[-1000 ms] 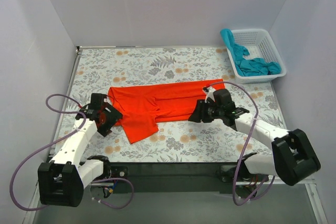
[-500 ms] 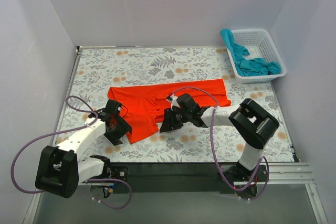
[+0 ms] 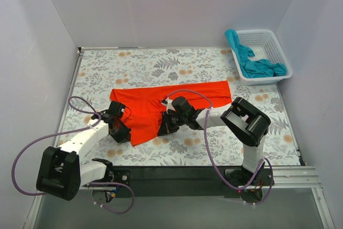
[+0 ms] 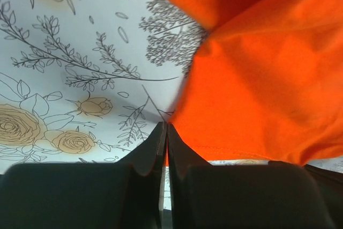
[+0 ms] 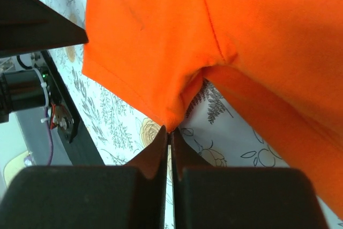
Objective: Fold and stack the t-shirts
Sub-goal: Fold the tshirt
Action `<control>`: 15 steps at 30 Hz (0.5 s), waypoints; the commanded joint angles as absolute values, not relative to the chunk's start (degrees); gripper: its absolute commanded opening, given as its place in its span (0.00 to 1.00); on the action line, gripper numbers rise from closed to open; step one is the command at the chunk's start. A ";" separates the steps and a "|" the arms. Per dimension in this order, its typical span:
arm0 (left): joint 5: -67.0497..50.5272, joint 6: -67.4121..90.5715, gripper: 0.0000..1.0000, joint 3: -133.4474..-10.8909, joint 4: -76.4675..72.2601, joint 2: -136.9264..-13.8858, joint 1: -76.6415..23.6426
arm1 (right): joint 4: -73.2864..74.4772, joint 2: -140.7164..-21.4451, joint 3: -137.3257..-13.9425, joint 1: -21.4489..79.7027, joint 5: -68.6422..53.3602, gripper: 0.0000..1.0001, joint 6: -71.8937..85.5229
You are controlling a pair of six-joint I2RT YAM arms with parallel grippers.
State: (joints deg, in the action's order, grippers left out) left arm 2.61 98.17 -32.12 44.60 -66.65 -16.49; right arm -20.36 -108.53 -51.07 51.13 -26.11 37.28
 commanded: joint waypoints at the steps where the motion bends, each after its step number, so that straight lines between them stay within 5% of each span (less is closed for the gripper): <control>1: 6.32 96.77 0.00 -38.38 44.64 -66.53 -16.79 | -20.39 -107.58 -53.26 51.15 -24.35 0.01 36.48; 15: 15.55 86.67 0.00 -55.71 36.31 -79.09 -16.17 | -15.29 -110.29 -65.30 43.60 -25.84 0.01 35.60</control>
State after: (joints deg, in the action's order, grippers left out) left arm 11.51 90.50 -51.75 39.94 -77.62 -16.60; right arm -15.99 -108.79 -61.67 44.56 -25.10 36.71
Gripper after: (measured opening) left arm 0.007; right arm 0.023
